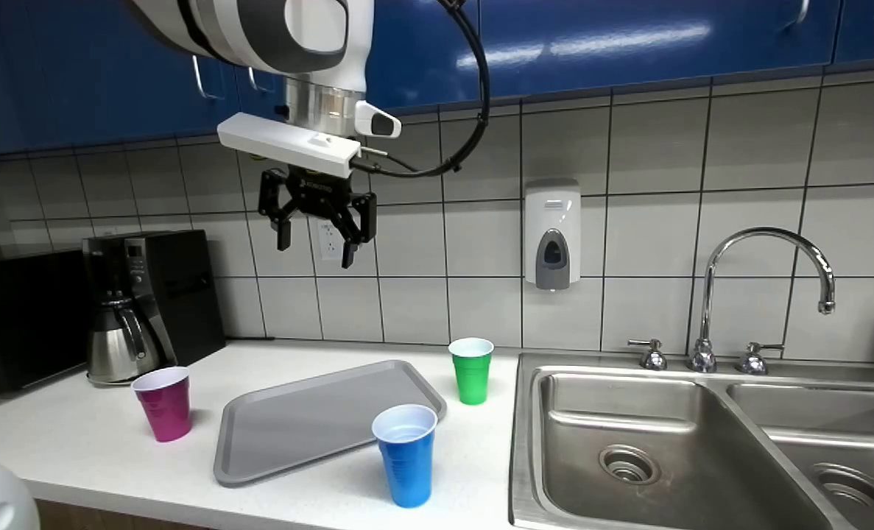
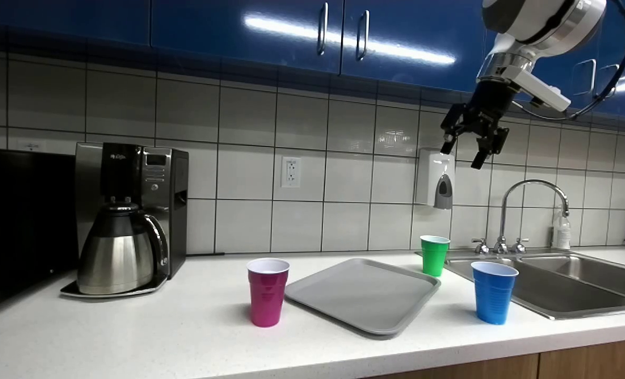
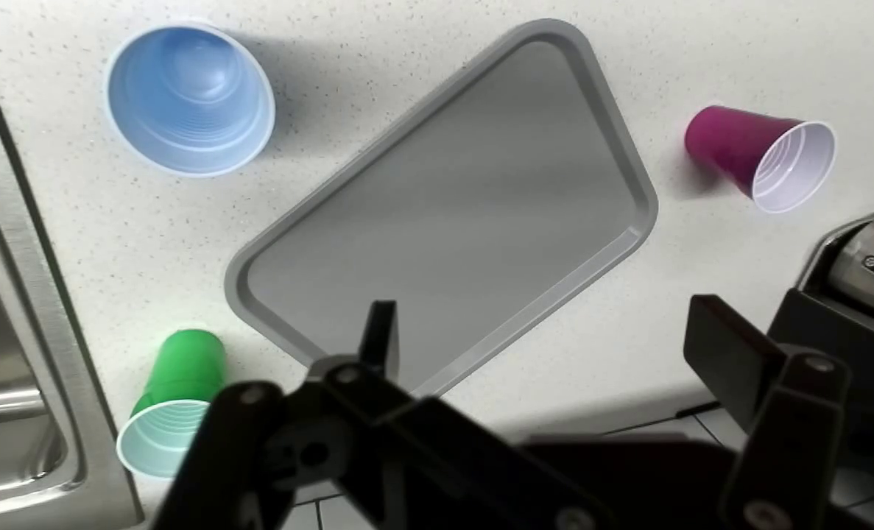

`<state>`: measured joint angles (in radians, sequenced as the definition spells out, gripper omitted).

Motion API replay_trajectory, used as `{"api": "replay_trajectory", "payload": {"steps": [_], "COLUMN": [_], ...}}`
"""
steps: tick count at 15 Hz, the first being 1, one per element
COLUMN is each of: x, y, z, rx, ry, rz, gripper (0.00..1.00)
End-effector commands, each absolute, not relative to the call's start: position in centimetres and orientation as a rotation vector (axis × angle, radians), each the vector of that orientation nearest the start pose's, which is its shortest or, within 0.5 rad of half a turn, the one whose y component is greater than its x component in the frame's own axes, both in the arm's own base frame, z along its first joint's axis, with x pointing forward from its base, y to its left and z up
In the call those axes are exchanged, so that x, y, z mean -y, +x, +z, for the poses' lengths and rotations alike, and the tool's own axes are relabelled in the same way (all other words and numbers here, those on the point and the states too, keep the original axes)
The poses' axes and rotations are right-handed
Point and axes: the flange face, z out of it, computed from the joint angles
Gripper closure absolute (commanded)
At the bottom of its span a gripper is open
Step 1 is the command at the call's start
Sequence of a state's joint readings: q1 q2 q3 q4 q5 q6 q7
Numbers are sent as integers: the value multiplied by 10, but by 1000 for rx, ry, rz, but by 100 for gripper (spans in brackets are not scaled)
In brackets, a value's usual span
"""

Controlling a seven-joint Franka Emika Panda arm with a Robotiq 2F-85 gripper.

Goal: Shift the cups to the tray

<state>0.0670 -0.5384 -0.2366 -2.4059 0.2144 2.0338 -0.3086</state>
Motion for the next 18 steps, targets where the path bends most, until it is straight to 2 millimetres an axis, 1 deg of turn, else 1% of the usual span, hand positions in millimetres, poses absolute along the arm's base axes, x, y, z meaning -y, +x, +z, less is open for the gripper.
{"api": "replay_trajectory", "payload": {"steps": [1,5,9,15,18], "x": [63,43,13,-47,-78], "y": [405,405,402,403,403], "z": [517,514,508,500,491], "rx": [130,175,211,273,297], "ry": [-2846,-2846,-2867,-2872,-2882], "rz": [-309,-292,-296,-353,-399], "gripper": [0,0,0,0,0]}}
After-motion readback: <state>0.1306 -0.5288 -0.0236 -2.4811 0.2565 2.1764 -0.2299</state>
